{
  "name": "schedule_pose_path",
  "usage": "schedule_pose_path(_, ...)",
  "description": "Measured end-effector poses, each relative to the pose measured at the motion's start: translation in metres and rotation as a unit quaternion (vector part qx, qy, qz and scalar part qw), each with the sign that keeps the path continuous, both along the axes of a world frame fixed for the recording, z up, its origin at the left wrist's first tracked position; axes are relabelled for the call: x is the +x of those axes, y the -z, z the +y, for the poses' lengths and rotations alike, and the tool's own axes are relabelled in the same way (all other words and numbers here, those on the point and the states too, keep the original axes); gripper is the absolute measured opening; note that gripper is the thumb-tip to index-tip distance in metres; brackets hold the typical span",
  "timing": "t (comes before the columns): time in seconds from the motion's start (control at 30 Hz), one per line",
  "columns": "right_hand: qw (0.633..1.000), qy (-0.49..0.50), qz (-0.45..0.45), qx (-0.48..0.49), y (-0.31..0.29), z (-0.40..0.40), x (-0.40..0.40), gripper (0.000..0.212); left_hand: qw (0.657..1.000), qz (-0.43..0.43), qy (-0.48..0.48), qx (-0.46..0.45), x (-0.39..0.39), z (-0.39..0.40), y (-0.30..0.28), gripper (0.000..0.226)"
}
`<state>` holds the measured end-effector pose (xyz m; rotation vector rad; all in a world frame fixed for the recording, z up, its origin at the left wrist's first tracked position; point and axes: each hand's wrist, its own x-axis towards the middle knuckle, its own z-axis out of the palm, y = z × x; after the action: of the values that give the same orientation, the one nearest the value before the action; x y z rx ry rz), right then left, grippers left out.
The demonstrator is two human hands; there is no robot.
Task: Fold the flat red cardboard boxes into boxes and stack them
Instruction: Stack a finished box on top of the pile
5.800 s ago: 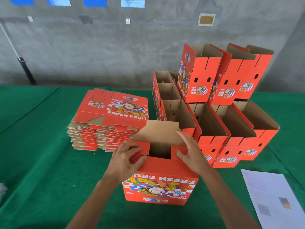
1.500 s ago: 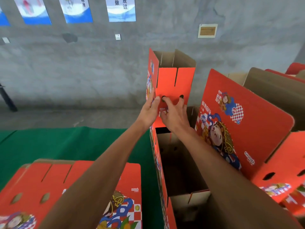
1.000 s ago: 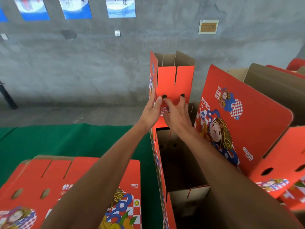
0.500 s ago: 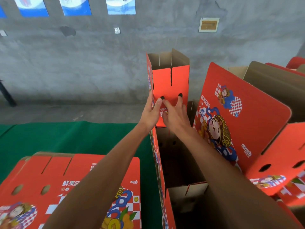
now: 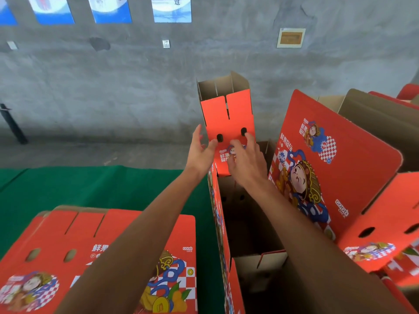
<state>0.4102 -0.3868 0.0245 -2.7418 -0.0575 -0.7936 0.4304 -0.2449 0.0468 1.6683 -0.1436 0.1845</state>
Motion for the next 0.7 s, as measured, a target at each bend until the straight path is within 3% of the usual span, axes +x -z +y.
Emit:
schedule_pose_path(0.13,0.999,-0.011,-0.033,0.023,-0.002,0.017,-0.015,0.04,0.997,0.009,0.011,0.082,-0.017,0.02,0.012,0.065)
schedule_pose_path(0.23,0.999,-0.006,-0.027,0.046,0.004,0.05,-0.039,0.046,0.996,0.043,-0.004,0.084,-0.04,0.045,0.018,0.066)
schedule_pose_path(0.37,0.993,0.074,0.04,0.081,0.004,0.057,-0.054,0.096,0.994,0.096,-0.041,0.008,-0.067,0.076,0.011,0.066)
schedule_pose_path(0.47,0.993,0.068,0.044,0.089,-0.03,0.042,-0.025,0.129,0.993,0.105,-0.054,0.007,-0.089,0.083,0.019,0.067)
schedule_pose_path(0.6,0.98,0.063,0.059,0.178,-0.058,0.039,0.036,0.134,0.992,0.11,-0.025,-0.06,-0.094,0.094,0.029,0.083)
schedule_pose_path(0.7,0.973,0.041,0.119,0.195,-0.03,0.046,0.058,0.127,0.956,0.194,-0.024,-0.219,-0.069,0.111,0.022,0.1)
